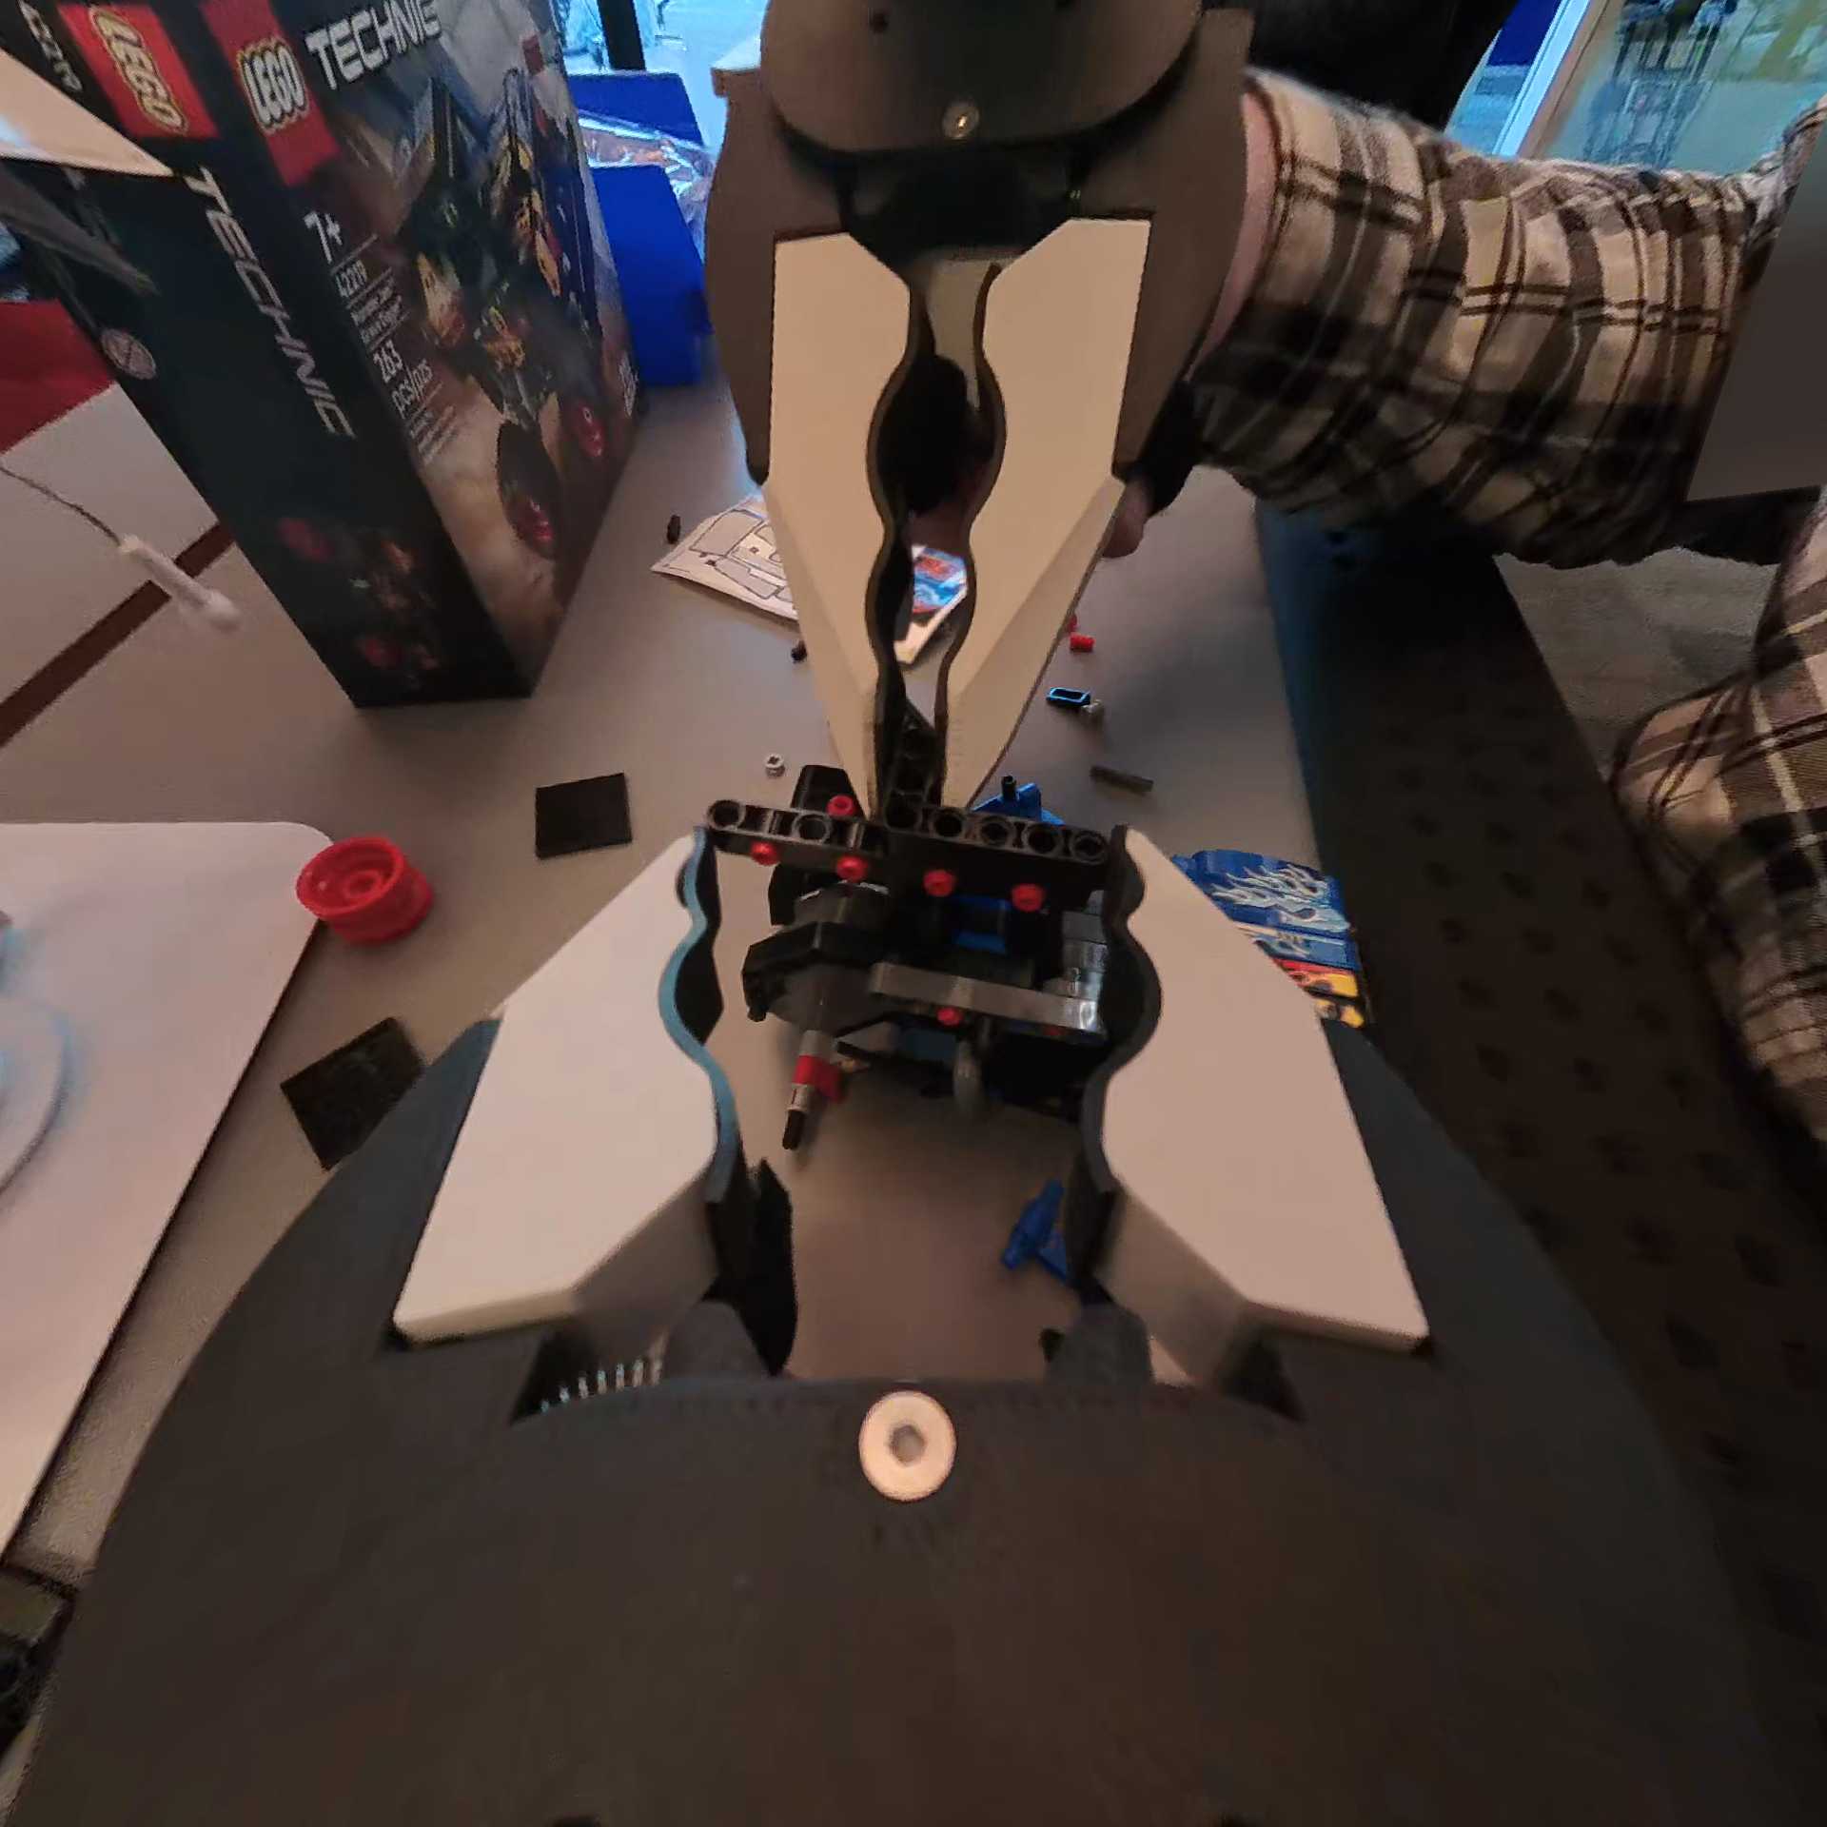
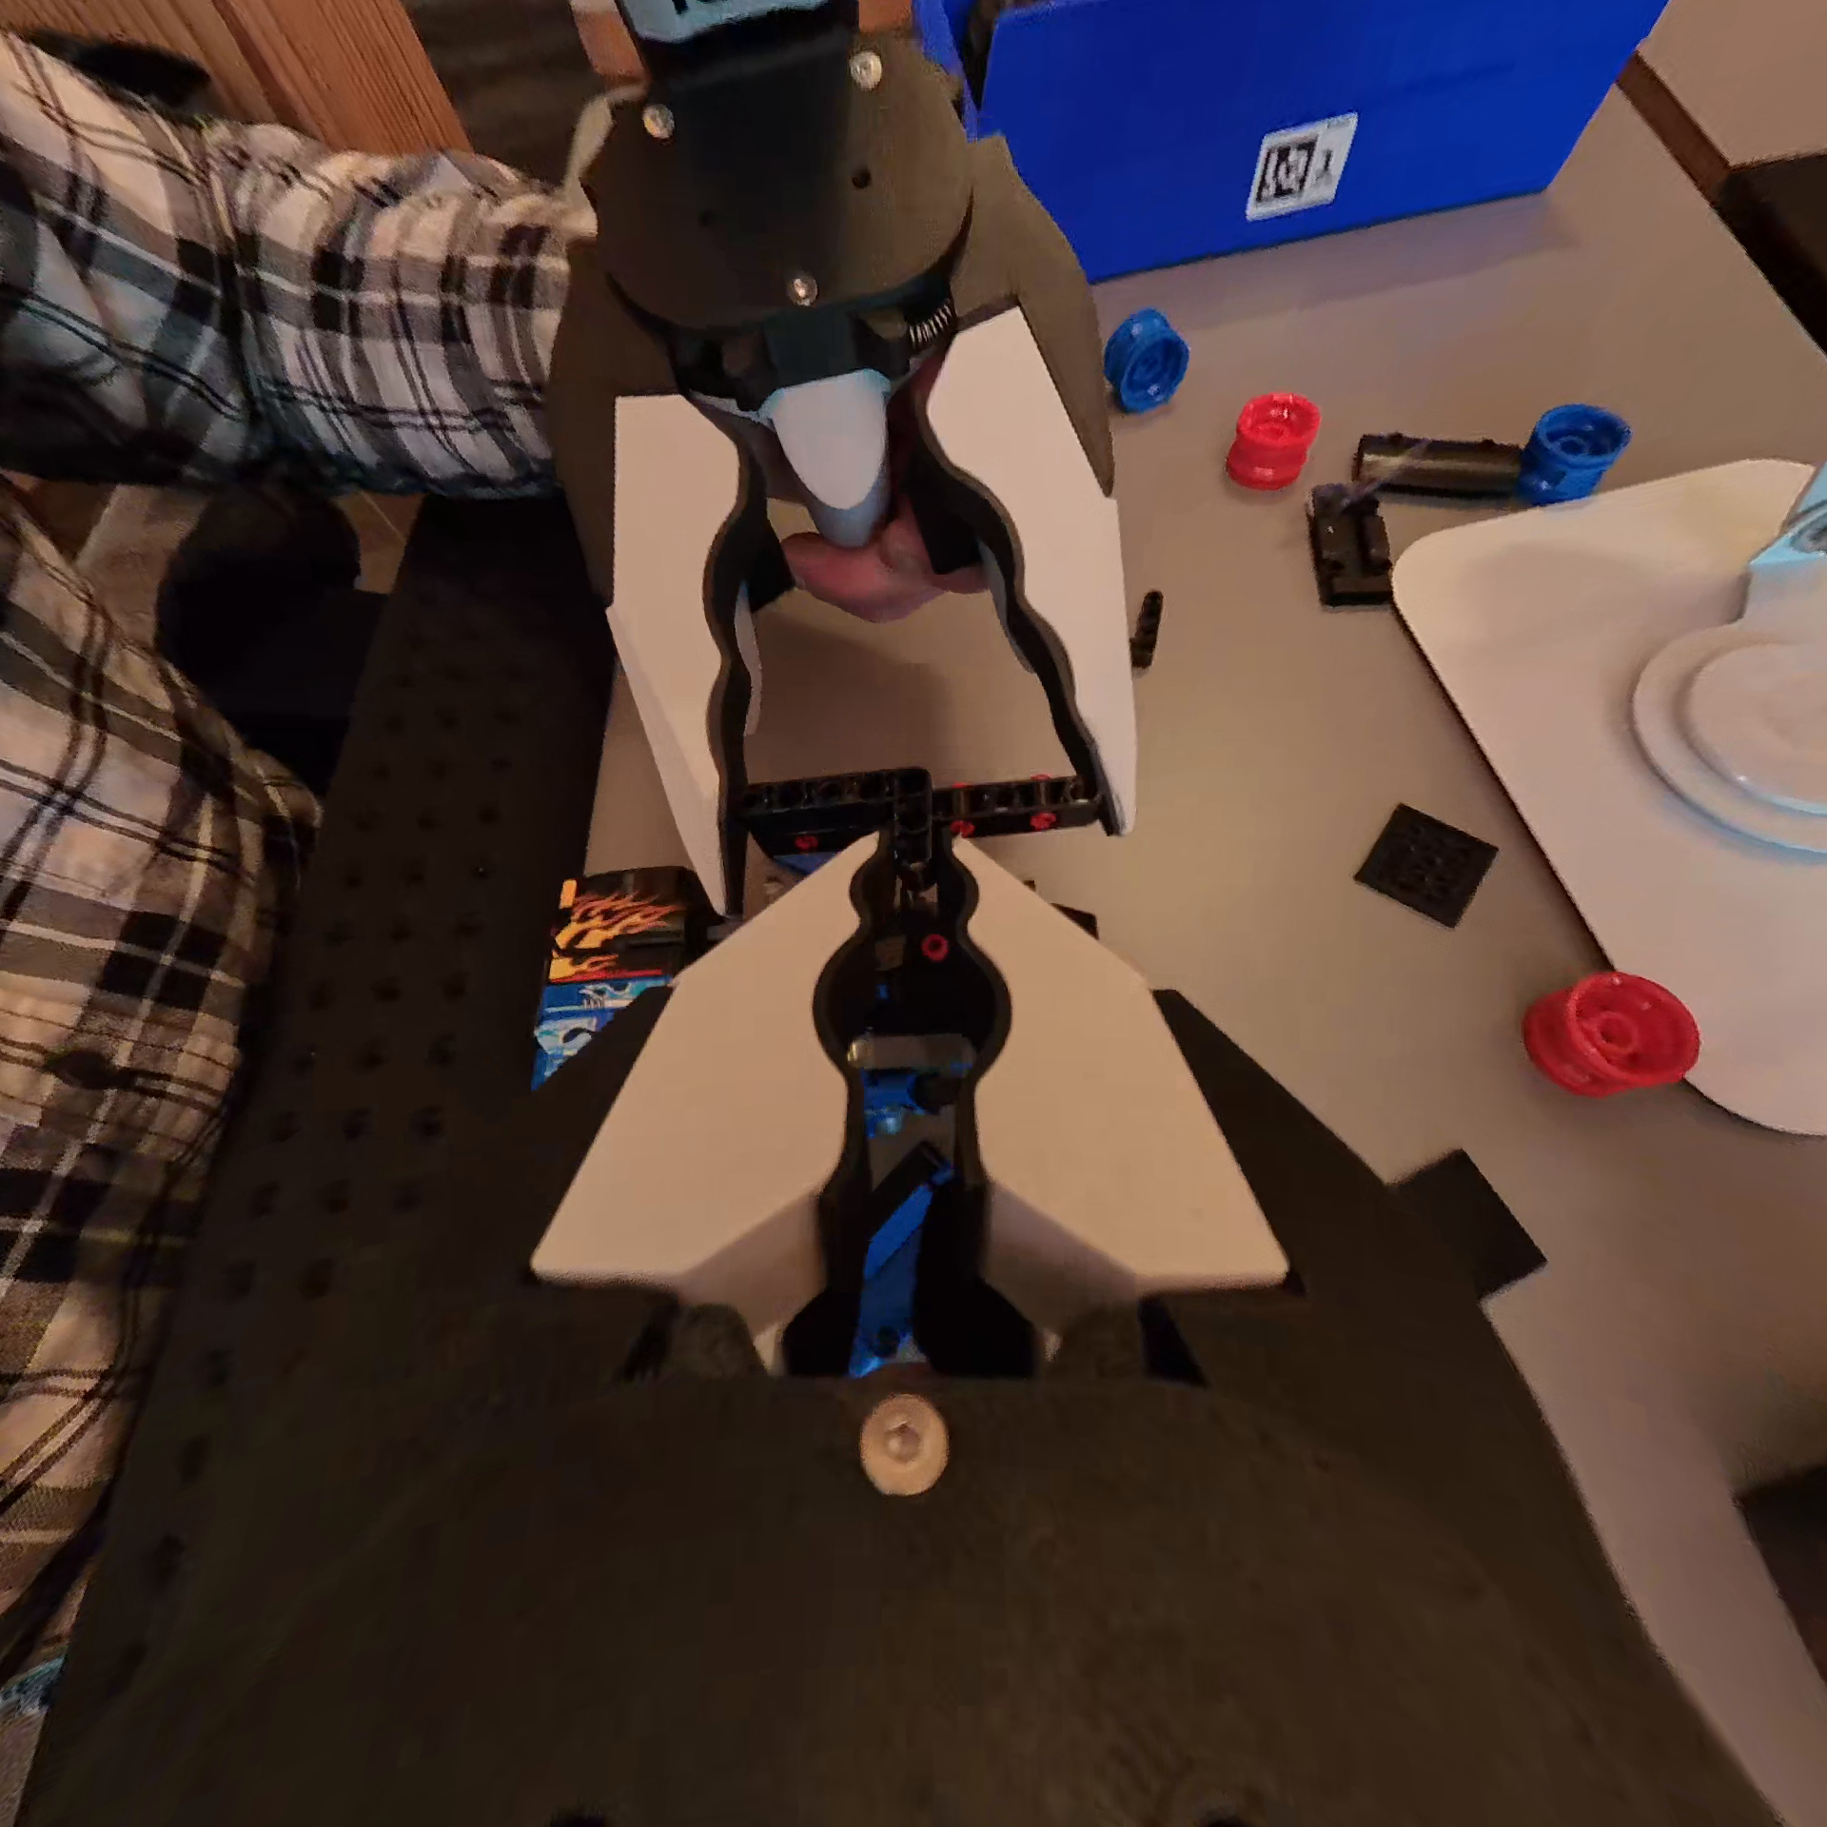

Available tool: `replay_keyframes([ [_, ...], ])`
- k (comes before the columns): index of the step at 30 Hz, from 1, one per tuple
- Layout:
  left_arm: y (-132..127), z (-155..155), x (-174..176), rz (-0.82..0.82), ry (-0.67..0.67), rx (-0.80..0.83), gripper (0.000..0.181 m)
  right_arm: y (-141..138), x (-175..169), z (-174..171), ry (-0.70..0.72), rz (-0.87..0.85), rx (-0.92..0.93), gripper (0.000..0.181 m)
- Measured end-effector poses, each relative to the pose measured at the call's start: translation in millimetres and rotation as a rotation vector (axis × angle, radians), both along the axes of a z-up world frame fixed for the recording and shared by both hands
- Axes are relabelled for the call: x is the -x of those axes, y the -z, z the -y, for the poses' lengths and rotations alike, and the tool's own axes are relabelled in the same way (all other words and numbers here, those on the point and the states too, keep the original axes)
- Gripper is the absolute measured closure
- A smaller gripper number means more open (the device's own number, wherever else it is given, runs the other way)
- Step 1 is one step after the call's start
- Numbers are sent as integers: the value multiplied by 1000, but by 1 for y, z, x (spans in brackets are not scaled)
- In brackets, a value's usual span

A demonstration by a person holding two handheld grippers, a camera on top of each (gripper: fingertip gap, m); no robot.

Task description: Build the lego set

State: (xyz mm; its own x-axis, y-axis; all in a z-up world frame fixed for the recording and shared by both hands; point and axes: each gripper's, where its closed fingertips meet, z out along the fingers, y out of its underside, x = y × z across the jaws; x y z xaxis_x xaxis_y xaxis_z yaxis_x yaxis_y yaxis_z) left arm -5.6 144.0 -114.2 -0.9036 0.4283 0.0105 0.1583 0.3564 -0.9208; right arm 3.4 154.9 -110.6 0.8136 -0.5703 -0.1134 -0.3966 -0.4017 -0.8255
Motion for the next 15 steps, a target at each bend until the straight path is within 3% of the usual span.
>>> replay_keyframes([
  [4,3,-1,-2,38,-3,-18,96,6,2,3,-15,-36,147,175],
  [9,8,1,-1,104,-12,-29,104,7,2,3,-53,-76,329,176],
  [15,3,-2,-3,24,-18,13,104,2,-2,0,-47,-80,325,175],
])
